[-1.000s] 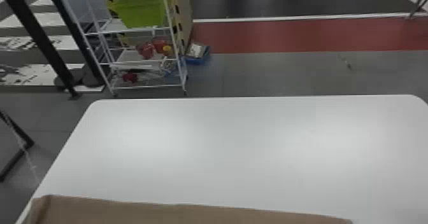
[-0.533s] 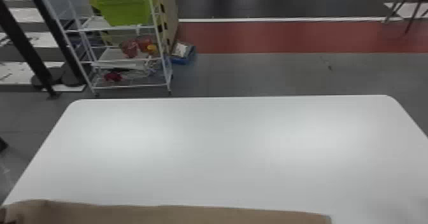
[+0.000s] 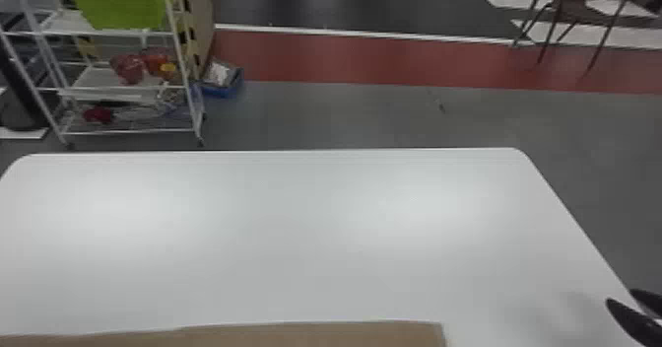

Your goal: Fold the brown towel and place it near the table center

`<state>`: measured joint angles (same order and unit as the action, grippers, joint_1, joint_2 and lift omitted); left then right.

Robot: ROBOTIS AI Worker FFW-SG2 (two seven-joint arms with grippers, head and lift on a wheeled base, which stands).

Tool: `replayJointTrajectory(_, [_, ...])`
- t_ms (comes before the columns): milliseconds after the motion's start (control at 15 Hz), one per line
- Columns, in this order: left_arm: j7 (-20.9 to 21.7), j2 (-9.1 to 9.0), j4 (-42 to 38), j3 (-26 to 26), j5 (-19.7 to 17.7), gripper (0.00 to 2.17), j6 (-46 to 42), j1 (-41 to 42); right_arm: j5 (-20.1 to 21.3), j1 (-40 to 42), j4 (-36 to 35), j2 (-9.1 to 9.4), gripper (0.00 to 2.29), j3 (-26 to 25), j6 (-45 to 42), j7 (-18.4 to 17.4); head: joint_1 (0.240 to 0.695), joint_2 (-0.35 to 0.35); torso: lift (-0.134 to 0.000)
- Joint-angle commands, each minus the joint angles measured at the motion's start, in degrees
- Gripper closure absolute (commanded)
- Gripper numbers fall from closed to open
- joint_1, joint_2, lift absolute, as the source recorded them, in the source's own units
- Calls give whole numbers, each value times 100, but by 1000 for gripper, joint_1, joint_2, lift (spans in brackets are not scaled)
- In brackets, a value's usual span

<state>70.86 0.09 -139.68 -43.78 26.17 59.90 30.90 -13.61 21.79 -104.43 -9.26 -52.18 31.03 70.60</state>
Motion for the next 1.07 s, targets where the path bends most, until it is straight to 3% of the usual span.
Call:
replayJointTrajectory(0, [59,-23,117,-412,-6,1723,0,-93,16,-25,19,-6,157,59,-31,-2,695,-79,-122])
replayJointTrajectory(267, [138,343,530,-508,381,1703,352,-269,51,-69,10,3,157,156,-13,-2,695,31,-122])
replayJointTrajectory(333, [165,413,679,-447,539,1342,387,-366,60,-69,10,3,157,156,-13,-2,695,51,-122])
replayJointTrajectory(400, [24,413,793,-420,565,532,387,-401,86,-69,10,12,157,156,-31,-2,695,67,-122])
replayJointTrajectory(467, [-160,413,837,-403,583,-1,387,-401,86,-69,10,12,157,156,-13,-2,695,98,-122])
replayJointTrajectory(600, [-468,422,925,-394,583,-1,387,-462,86,-52,10,3,157,129,-13,-2,695,127,-122])
replayJointTrajectory(1000, [-477,712,1655,-623,345,29,387,-928,86,-60,19,3,157,156,-31,-2,695,189,-122])
